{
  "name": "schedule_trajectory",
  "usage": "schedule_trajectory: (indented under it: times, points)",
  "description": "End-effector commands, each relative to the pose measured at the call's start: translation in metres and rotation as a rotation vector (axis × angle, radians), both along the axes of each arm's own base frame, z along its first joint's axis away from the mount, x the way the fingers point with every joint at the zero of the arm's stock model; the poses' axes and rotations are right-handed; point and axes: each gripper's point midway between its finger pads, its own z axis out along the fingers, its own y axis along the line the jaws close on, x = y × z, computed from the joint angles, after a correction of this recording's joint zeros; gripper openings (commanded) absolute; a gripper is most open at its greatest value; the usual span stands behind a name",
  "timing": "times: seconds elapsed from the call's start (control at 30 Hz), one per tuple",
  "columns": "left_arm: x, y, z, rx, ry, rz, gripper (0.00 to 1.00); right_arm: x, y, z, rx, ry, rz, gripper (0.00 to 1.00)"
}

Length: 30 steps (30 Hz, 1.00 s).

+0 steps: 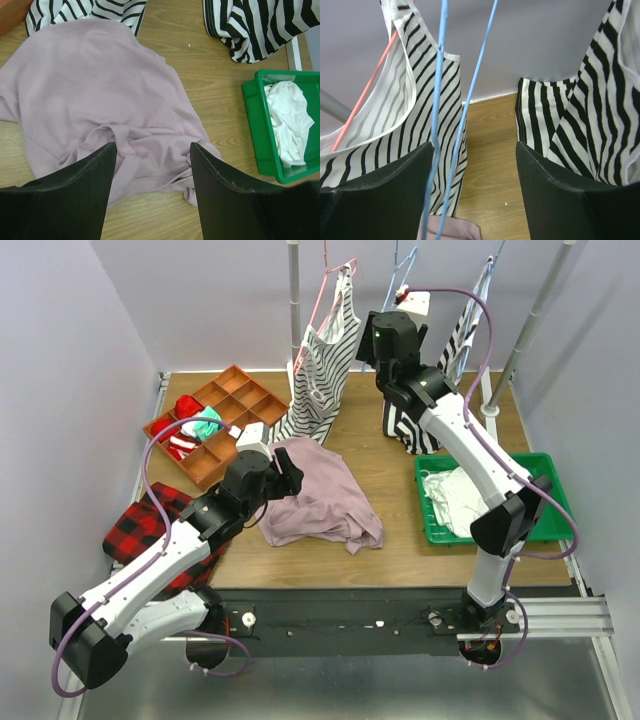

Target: Place the tank top on the hanger

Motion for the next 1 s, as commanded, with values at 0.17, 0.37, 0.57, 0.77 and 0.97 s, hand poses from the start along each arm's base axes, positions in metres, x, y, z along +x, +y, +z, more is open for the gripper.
schedule_trajectory:
  times: [0.17,0.37,0.57,0.77,0.97]
  points:
    - [0.002,0.007,0.017,0.001,-0.046,0.012,0.69,-0.011,-0.030,0.034,-0.062,-0.063,-0.069,0.58]
    - [0.002,0.009,0.021,0.003,-0.058,0.015,0.69,-0.010,-0.041,0.036,-0.066,-0.060,-0.073,0.54]
    - [0.003,0.009,0.024,-0.005,-0.065,0.013,0.69,-0.002,-0.047,0.040,-0.051,-0.058,-0.026,0.51]
    - [0.003,0.010,0.025,-0.012,-0.068,0.015,0.69,0.011,-0.029,0.039,-0.048,-0.032,0.117,0.48]
    - [0.003,0.011,0.024,-0.009,-0.067,0.015,0.69,0.015,-0.022,0.036,-0.051,-0.020,0.165,0.45]
